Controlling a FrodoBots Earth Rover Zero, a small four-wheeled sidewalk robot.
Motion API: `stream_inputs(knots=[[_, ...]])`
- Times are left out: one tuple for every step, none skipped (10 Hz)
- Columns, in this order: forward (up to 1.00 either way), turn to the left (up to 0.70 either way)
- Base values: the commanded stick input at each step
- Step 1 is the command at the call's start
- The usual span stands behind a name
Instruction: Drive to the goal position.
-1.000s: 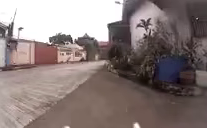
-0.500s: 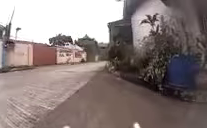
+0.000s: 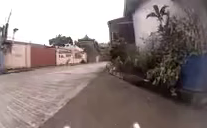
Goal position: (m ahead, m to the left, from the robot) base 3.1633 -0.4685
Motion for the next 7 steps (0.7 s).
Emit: stream_inputs(knots=[[0.70, 0.00], [0.70, 0.00], [0.70, 0.00], [0.70, 0.00], [0.70, 0.00], [0.70, 0.00], [0.70, 0.00]])
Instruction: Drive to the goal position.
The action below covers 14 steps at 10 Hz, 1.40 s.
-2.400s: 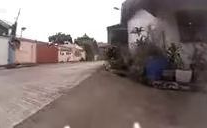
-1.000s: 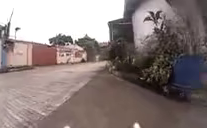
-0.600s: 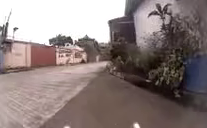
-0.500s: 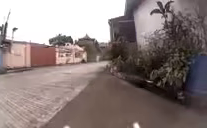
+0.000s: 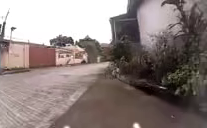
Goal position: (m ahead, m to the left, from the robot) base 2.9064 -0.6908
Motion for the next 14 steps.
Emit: stream_inputs(knots=[[0.70, 0.00], [0.70, 0.04], [0.70, 0.35], [0.70, 0.35], [0.70, 0.35], [0.70, 0.35], [0.70, 0.35], [0.70, 0.35], [0.70, 0.35], [0.58, 0.29], [0.33, 0.16], [0.08, 0.04], [0.00, 0.00], [0.08, 0.00]])
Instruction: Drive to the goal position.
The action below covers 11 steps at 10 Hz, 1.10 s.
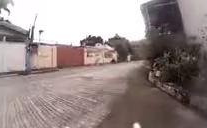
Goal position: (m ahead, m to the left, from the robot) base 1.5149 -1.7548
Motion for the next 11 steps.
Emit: stream_inputs(knots=[[0.49, 0.00], [0.70, 0.00], [0.70, 0.00], [0.70, 0.00], [0.70, 0.00], [0.70, 0.00], [0.70, 0.00], [0.70, -0.13], [0.70, -0.35], [0.70, -0.35], [0.70, -0.29]])
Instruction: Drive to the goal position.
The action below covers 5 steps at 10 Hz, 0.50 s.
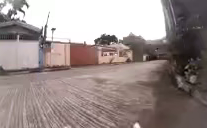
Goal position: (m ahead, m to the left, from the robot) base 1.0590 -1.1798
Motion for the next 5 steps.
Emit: stream_inputs(knots=[[0.70, -0.12], [0.70, 0.00], [0.70, 0.00], [0.70, 0.00], [0.70, 0.00]])
